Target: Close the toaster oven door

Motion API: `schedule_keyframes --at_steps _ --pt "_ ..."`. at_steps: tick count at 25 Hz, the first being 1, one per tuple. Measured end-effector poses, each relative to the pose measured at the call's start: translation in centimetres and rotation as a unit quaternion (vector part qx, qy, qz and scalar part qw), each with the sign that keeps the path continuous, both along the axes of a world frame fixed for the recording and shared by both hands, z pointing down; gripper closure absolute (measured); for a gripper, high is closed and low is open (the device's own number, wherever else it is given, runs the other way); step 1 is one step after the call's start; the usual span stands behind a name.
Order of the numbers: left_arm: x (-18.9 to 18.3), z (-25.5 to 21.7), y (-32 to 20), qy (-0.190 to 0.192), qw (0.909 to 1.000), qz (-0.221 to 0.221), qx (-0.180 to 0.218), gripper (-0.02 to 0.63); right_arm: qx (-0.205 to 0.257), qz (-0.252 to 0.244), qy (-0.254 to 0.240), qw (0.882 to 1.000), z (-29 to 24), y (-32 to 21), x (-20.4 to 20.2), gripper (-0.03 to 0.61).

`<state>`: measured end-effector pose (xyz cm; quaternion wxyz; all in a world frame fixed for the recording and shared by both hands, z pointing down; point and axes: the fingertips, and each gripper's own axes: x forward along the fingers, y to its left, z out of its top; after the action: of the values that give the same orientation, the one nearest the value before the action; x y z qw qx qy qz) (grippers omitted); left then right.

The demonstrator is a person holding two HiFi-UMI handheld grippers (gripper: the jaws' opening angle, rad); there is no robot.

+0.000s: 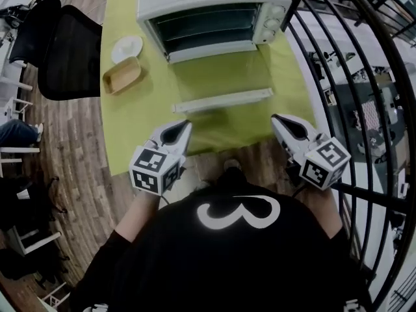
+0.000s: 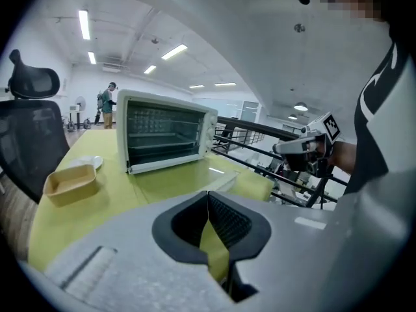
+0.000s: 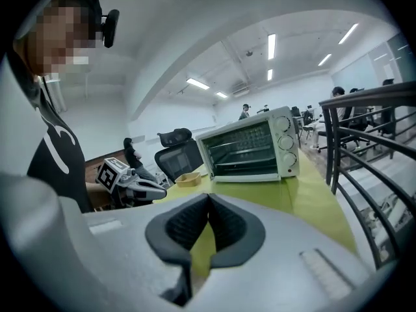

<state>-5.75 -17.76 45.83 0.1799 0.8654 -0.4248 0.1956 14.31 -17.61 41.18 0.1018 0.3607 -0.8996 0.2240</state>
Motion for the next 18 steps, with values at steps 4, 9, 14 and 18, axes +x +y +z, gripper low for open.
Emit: schedule_keyframes --at_steps 4,9,14,18 --pt "-0.8 2.6 -0.9 -0.017 0.9973 -0.069 -0.022 0.601 -0.015 -0.027 -0.007 1.0 1.6 -1.9 1.7 0.577" --pt "-1.9 5.7 -1.4 -0.028 0.9879 -0.147 -0.038 0.6 -0.026 -0.051 0.001 0.998 3.6 -3.2 3.4 0.577" --pt "-3.2 8.3 -2.1 -0.027 0.9788 -0.196 -0.052 0.595 -0.034 -0.049 0.034 0.998 6.8 -4.4 5.1 0.577" --pt "-3.6 10.2 -2.8 -0.027 0.9754 -0.206 -0.074 0.482 -0.042 -0.034 0.083 0.995 10.7 -5.9 5.4 0.577"
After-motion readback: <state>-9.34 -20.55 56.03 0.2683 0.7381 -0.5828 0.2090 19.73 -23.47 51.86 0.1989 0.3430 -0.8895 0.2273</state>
